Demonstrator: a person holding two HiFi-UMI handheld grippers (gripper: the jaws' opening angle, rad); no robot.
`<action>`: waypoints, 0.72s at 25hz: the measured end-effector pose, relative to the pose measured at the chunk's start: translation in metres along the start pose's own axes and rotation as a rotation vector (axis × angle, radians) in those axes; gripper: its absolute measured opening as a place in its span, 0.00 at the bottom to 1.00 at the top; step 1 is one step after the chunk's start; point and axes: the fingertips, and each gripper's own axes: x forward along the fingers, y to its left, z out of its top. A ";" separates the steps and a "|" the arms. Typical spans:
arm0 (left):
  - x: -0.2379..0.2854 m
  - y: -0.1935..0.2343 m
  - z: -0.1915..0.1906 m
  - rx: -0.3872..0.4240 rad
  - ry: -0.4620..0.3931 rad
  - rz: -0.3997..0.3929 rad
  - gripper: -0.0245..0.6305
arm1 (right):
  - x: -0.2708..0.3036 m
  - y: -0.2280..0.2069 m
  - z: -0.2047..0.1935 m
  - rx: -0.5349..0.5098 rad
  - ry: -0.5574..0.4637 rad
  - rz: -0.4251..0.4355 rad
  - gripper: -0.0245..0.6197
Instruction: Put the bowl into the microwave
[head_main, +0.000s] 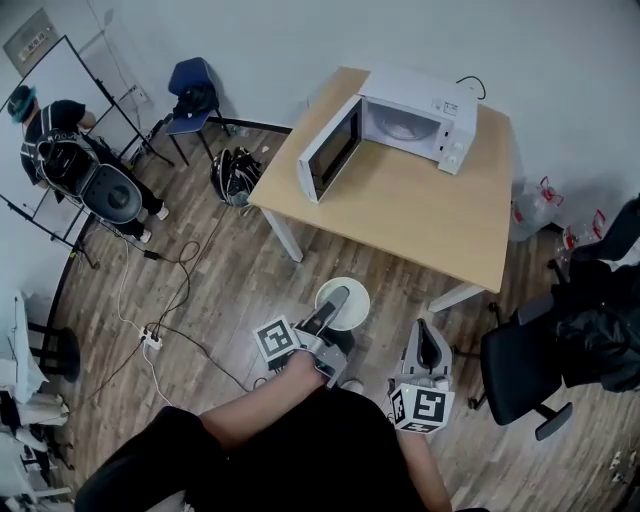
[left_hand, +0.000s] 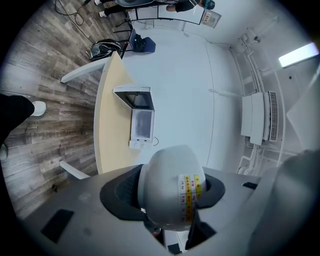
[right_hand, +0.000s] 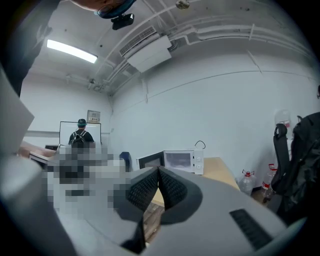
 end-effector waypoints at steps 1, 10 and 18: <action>0.006 0.003 0.003 -0.002 0.004 0.004 0.38 | 0.004 -0.004 0.000 -0.004 0.006 -0.010 0.13; 0.088 0.024 0.034 0.012 0.067 0.028 0.38 | 0.070 -0.038 0.006 -0.014 0.021 -0.056 0.13; 0.161 0.018 0.083 0.039 0.102 0.021 0.38 | 0.167 -0.038 0.033 -0.064 0.056 -0.039 0.13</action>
